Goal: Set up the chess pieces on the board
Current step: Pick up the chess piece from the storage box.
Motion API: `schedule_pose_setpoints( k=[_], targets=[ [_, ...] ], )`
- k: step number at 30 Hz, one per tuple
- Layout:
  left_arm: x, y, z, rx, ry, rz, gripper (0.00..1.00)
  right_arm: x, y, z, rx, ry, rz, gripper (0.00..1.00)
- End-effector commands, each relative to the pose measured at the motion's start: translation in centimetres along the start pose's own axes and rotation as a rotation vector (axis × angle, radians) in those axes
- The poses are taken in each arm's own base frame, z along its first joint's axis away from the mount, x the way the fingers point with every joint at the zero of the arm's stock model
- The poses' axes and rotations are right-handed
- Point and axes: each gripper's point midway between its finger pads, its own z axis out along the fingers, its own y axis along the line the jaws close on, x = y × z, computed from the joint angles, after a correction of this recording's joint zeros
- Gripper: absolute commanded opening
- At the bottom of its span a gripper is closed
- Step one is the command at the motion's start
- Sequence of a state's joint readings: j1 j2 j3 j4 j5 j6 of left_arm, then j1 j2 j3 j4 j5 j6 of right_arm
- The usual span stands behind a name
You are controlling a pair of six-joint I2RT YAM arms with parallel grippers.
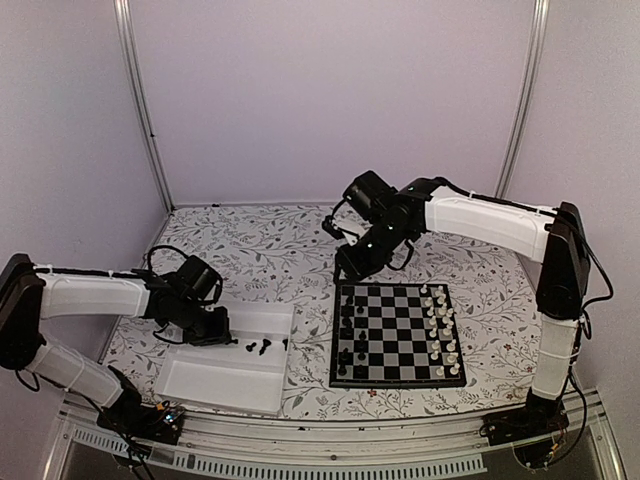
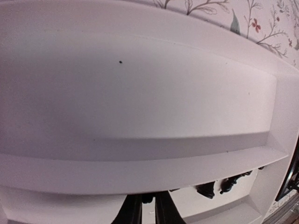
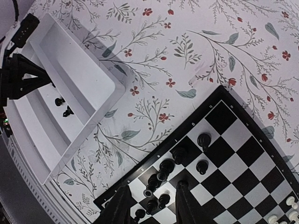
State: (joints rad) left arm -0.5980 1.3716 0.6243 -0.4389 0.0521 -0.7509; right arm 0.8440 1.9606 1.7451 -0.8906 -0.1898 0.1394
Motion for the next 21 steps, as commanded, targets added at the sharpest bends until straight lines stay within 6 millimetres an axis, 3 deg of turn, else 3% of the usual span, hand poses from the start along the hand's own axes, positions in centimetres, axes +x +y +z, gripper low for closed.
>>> schedule_pose_setpoints(
  k=[1,8,16,21],
  targets=[
    [0.5,-0.5,-0.4,0.076,0.0,0.006,0.11,-1.9,3.8,-0.1,-0.207,-0.087,0.024,0.35],
    [0.8,-2.3,-2.5,0.214,-0.03,0.016,0.1,-3.7,8.1,2.6,-0.455,-0.115,0.122,0.35],
    [-0.3,-4.4,-5.2,0.344,-0.053,-0.064,0.1,-3.4,13.9,5.8,-0.577,-0.098,0.098,0.37],
    [-1.3,-5.7,-6.4,0.402,-0.067,-0.102,0.11,-3.5,16.6,6.6,-0.646,-0.084,0.099,0.41]
  ],
)
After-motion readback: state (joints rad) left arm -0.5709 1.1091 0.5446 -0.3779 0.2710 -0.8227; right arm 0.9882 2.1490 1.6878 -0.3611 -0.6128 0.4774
